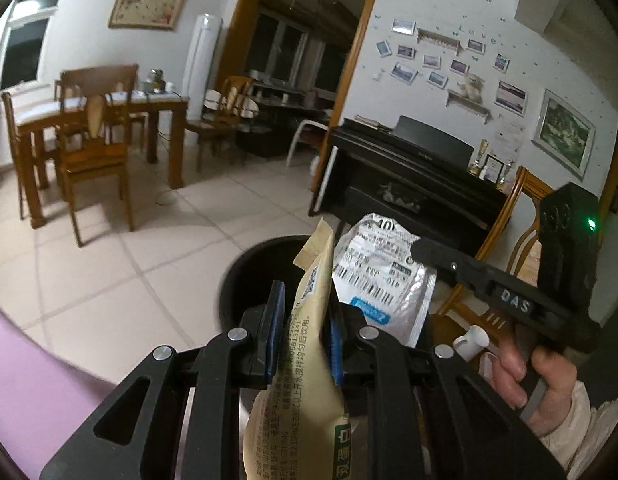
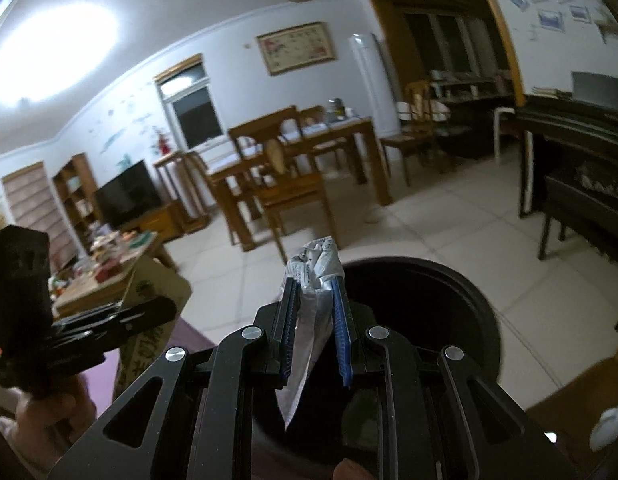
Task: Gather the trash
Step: 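Carry both bags over the black bin and open both tools to release, then grasp a red milk carton with the left tool while the right tool grasps an orange wrapper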
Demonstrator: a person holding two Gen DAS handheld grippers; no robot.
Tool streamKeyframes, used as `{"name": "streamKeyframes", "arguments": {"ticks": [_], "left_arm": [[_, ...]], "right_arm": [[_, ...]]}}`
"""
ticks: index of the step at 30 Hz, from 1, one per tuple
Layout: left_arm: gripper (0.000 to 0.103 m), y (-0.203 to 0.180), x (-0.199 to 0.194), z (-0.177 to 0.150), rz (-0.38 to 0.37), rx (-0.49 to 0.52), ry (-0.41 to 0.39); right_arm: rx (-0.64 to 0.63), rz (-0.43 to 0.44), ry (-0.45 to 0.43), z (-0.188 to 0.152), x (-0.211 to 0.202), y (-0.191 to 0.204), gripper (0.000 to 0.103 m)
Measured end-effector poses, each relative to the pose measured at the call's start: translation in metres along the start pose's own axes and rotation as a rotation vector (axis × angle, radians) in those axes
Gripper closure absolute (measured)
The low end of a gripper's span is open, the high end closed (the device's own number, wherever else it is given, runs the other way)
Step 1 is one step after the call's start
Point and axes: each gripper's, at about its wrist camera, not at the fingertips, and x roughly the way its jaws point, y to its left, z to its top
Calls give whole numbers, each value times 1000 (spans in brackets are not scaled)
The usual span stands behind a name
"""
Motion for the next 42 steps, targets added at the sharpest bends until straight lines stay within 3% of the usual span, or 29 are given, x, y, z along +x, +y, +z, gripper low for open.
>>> {"name": "streamKeyframes", "arguments": {"ticks": [5, 13, 15, 16, 17, 18, 19, 30, 36, 42], "left_arm": [[83, -12, 42, 0, -29, 4, 43], [81, -21, 68, 2, -25, 20, 72], [76, -24, 71, 2, -12, 34, 77], [55, -26, 71, 4, -1, 40, 76], [20, -27, 68, 5, 22, 45, 64], [8, -29, 66, 5, 45, 51, 41], [5, -30, 57, 4, 72, 63, -5], [5, -27, -18, 0, 175, 138, -61], [5, 1, -88, -23, 265, 69, -89], [5, 44, -171, -59, 390, -42, -121]], "right_arm": [[25, -30, 29, -13, 10, -34, 85], [47, -34, 53, -24, 28, -42, 85], [48, -28, 55, -24, 27, -41, 81], [53, -20, 56, -23, 27, -39, 69], [60, -12, 53, -25, 25, -37, 47], [68, -4, 46, -24, 22, -37, 36], [80, 6, 32, -25, 20, -39, 24], [43, 51, 14, -17, 3, 8, 21], [-20, 119, 28, -17, 4, 71, 18], [-132, 232, 84, -31, 14, 168, 15]]}}
